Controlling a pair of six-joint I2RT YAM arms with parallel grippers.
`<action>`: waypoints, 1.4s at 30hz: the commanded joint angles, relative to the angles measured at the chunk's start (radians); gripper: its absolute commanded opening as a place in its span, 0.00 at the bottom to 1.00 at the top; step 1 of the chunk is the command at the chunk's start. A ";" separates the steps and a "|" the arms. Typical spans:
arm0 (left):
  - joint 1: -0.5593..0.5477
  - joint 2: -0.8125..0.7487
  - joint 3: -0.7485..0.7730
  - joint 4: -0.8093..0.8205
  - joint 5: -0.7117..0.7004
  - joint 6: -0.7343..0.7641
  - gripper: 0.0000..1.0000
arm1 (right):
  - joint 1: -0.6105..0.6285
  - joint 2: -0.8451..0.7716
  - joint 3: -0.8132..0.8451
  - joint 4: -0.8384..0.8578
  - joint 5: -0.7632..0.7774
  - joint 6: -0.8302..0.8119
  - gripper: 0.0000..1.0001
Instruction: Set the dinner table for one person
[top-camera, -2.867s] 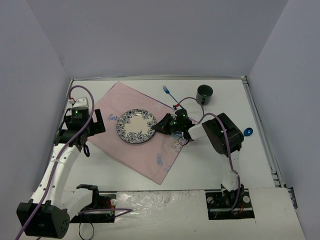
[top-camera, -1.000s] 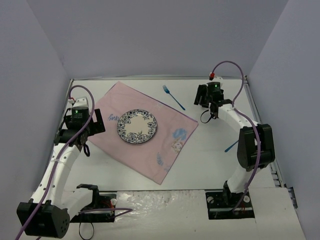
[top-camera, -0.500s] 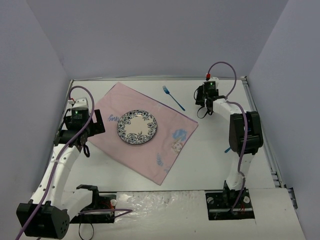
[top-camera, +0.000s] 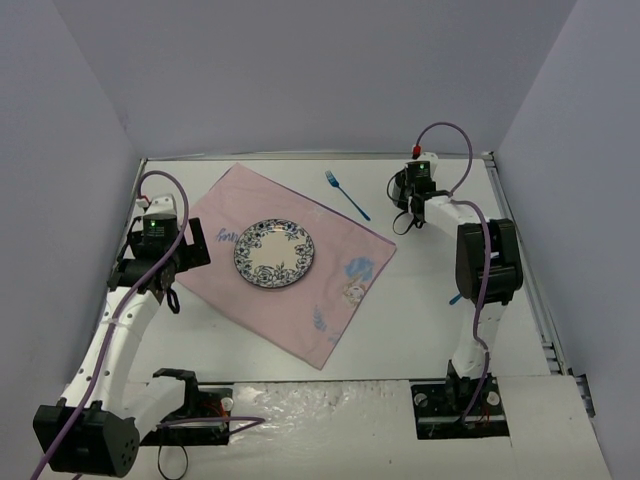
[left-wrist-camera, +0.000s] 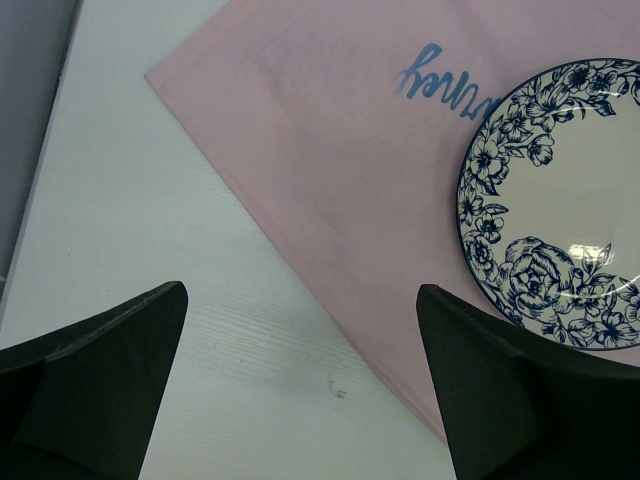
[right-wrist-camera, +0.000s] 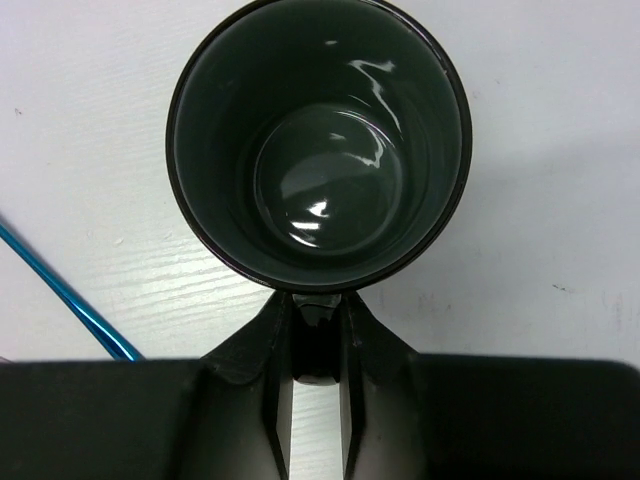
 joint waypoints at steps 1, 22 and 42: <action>-0.001 -0.009 0.027 0.028 -0.003 0.008 0.97 | -0.004 -0.085 0.006 0.078 0.048 -0.022 0.01; 0.000 -0.006 0.029 0.030 -0.001 0.005 0.97 | 0.151 -0.611 -0.442 0.243 -0.108 -0.104 0.00; 0.000 -0.006 0.028 0.029 -0.001 0.003 0.97 | 0.343 -0.568 -0.538 0.310 -0.132 -0.080 0.00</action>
